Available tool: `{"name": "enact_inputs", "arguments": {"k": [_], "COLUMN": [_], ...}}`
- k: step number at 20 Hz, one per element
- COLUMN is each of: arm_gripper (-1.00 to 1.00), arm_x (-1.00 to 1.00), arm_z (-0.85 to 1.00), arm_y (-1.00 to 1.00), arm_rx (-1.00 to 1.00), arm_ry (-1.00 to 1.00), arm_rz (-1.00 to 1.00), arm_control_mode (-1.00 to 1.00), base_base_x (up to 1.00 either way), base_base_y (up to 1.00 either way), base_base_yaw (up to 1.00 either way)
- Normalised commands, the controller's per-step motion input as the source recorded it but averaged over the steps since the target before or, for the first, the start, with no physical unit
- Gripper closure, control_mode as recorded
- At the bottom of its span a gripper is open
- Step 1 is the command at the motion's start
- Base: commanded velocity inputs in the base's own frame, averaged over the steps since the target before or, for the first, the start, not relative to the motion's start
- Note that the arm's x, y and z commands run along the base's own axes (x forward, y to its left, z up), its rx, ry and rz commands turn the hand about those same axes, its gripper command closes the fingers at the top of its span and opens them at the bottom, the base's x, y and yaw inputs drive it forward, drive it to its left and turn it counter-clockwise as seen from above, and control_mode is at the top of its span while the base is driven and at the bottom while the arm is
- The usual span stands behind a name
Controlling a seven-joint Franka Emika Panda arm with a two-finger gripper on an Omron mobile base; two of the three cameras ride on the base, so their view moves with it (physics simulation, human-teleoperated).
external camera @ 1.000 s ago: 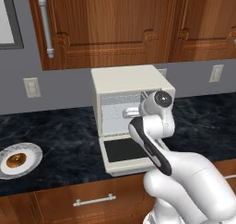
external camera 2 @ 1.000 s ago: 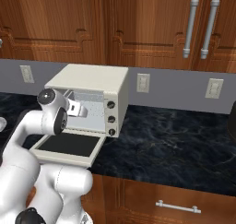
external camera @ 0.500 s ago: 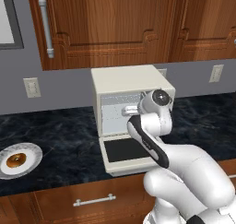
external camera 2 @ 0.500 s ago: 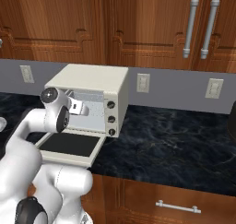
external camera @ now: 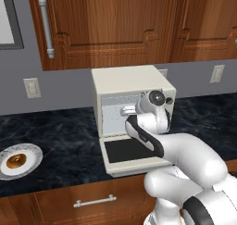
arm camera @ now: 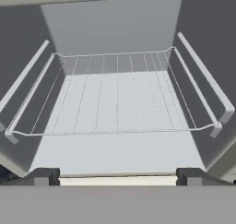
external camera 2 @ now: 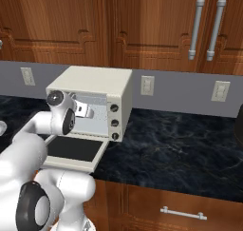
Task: Pick up the bagel from the plate, place it on the toaster oven rack, close the door, and set the timer.
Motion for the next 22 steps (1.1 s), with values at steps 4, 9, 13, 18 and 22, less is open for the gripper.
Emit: {"name": "enact_inputs", "arguments": {"k": [4, 9, 13, 18, 22], "arm_gripper": [-1.0, -1.0, -1.0, -1.0, -1.0], "arm_x": [0.28, 0.27, 0.23, 0.21, 0.22], "arm_z": [-0.24, -0.19, -0.14, -0.09, -0.11], "arm_y": [0.0, 0.02, 0.04, 0.05, 0.05], "arm_rx": [-0.02, -0.01, 0.0, 0.0, 0.0], "arm_ry": [0.0, 0.0, -0.01, -0.01, -0.01], "arm_rz": [0.0, 0.0, 0.0, 0.0, 0.0], "arm_control_mode": [-1.0, -1.0, -1.0, -1.0, -1.0], "base_base_x": [0.0, 0.0, 0.0, 0.0, 0.0], "base_base_y": [0.0, 0.0, 0.0, 0.0, 0.0], "base_base_yaw": [0.0, 0.0, 0.0, 0.0, 0.0]}}
